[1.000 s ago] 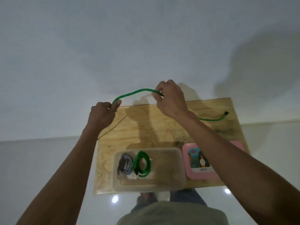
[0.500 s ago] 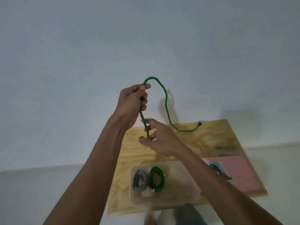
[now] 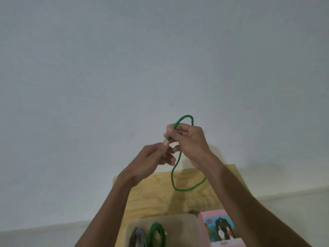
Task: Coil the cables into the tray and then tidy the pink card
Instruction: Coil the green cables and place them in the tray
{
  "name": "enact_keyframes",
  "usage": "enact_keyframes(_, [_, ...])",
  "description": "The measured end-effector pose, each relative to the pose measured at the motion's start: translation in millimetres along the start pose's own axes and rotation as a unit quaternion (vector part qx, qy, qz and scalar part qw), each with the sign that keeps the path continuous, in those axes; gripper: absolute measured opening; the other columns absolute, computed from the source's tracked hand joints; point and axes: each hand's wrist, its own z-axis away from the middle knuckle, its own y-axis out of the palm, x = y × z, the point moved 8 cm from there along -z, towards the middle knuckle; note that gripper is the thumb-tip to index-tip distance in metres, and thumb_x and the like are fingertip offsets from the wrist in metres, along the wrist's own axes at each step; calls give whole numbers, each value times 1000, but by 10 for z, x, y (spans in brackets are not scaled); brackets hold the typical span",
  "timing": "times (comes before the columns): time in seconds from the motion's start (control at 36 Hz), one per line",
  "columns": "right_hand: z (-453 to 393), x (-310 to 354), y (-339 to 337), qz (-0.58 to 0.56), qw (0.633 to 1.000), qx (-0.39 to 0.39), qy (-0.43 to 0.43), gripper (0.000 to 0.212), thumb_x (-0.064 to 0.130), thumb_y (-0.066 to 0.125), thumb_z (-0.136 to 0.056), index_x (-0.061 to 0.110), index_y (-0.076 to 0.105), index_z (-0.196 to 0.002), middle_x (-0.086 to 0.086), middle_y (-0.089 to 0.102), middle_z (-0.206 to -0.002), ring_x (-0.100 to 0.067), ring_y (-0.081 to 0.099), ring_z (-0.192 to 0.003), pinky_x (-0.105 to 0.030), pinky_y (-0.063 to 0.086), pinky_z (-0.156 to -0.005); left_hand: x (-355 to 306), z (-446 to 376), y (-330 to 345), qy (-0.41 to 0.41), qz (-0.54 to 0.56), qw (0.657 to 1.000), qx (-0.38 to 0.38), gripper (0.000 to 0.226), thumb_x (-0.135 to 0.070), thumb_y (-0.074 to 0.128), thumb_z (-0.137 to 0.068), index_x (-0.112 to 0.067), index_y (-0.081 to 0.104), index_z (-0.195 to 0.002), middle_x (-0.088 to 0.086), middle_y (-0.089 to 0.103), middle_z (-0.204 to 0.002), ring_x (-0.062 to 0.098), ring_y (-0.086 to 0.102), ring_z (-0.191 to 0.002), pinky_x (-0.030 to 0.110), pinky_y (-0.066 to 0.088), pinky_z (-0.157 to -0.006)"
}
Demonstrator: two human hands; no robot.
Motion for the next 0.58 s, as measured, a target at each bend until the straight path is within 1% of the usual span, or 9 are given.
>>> enact_keyframes(0.06, [-92,109,-120,-3,1000,-5,-3,14,24,71,-91,12,74,-96,-4,78,-85,-14,72,-74,-26,55,-61,-29,-11,78,15,23,999,-17,51,-46,50,-97,3,64,-103,17,73,-83,29,70,-80,58,53,-94])
enact_keyframes(0.11, [-178,204,-226,-20,1000,-11,-6,16,25,71,-91,10,73,-96,-5,77,-84,-14,70,-71,-25,55,-60,-47,-31,153,23,30,999,-28,39,-36,51,-102,2,62,-99,12,67,-74,25,64,-71,63,51,-88])
enact_keyframes(0.19, [-296,333,-344,-60,998,-14,-5,16,22,71,-91,7,73,-96,-7,75,-83,-16,69,-68,-25,55,-61,-64,-45,256,18,25,999,-21,36,-31,48,-106,0,63,-98,10,66,-73,23,61,-70,56,50,-80])
enact_keyframes(0.25, [-363,408,-399,-83,996,-14,-1,17,21,72,-91,5,73,-97,-7,75,-83,-16,68,-66,-25,55,-62,-87,-55,308,13,11,1000,-17,37,-29,47,-106,3,63,-98,11,68,-76,23,64,-72,49,43,-72])
enact_keyframes(0.39, [-476,485,-423,-116,993,-15,11,22,24,77,-86,3,72,-85,-8,75,-78,-18,68,-64,-26,55,-62,-229,-95,393,17,30,999,-30,33,-23,43,-108,2,63,-99,16,70,-79,23,67,-72,45,42,-70])
enact_keyframes(0.42, [-484,489,-444,-88,996,-29,7,27,29,79,-84,3,72,-81,-8,75,-73,-18,70,-63,-27,56,-60,-258,-103,398,18,39,998,-41,33,-23,43,-108,0,64,-98,16,68,-76,23,65,-68,45,42,-71])
enact_keyframes(0.5, [-439,512,-504,68,995,-60,-27,41,44,82,-77,4,72,-77,-6,75,-66,-18,74,-59,-30,61,-56,-341,-134,356,27,114,988,-98,31,-22,45,-107,-2,66,-96,8,55,-60,18,51,-52,44,43,-70])
enact_keyframes(0.56, [-392,547,-510,119,988,-56,-85,33,40,77,-83,8,71,-86,-4,75,-75,-14,75,-64,-31,63,-58,-402,-147,308,26,184,974,-132,31,-22,46,-106,-1,65,-95,2,42,-55,15,37,-47,35,43,-61])
enact_keyframes(0.58, [-377,559,-479,118,985,-32,-120,23,33,75,-88,12,70,-97,-2,73,-84,-13,75,-70,-33,63,-60,-442,-149,295,25,216,966,-140,31,-22,45,-106,-1,65,-95,0,37,-55,14,31,-48,30,41,-57])
